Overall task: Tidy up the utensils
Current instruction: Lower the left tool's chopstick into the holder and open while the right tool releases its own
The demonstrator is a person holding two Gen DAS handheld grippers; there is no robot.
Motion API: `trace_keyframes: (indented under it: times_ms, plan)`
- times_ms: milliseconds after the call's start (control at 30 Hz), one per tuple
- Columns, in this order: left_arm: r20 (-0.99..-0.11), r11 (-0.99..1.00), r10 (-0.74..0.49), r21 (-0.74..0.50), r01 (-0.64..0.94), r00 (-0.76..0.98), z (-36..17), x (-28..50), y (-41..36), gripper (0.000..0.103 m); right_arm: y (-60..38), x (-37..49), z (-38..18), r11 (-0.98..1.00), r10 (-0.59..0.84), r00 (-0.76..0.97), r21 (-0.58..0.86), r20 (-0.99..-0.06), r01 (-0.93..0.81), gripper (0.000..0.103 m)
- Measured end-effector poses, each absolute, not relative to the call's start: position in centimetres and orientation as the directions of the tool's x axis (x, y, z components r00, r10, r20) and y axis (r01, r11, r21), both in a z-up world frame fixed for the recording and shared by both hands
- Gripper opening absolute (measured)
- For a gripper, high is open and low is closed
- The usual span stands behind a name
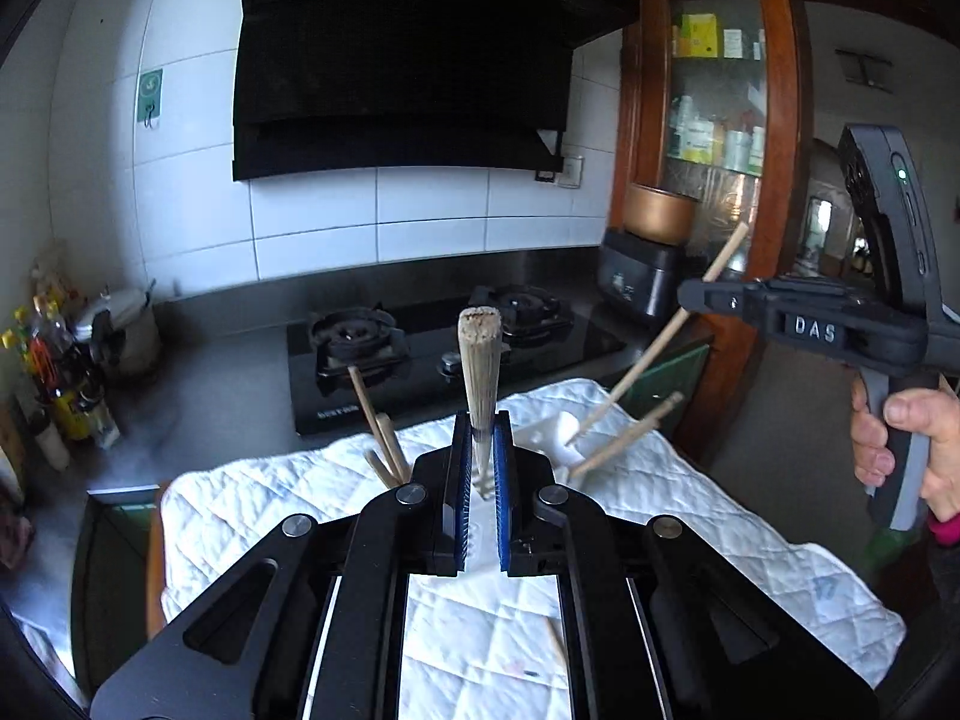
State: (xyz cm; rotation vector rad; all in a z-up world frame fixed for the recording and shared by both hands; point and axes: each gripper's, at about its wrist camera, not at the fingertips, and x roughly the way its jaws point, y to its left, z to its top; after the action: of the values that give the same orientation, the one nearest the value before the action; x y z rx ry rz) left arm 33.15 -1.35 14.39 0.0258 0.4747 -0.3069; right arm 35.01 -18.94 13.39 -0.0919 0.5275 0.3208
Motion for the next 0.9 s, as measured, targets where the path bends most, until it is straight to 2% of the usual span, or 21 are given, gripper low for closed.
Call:
trace_keyframes:
  times_ms: [467, 900]
  plan:
    - [-0.607, 0.971, -0.212, -0.044, 0.234, 0.766, 10.8, 39.9, -1.0, 0.006, -18.5, 39.4, 8.6, 0.955, 0.222, 0.761, -0.021, -0.609, -0.296, 0.007]
    - [-0.664, 0.967, -0.228, -0.067, 0.247, 0.712, 8.3, 41.8, -1.7, 0.007, -18.3, 40.3, 6.8, 0.957, 0.221, 0.736, -0.002, -0.64, -0.289, 0.007]
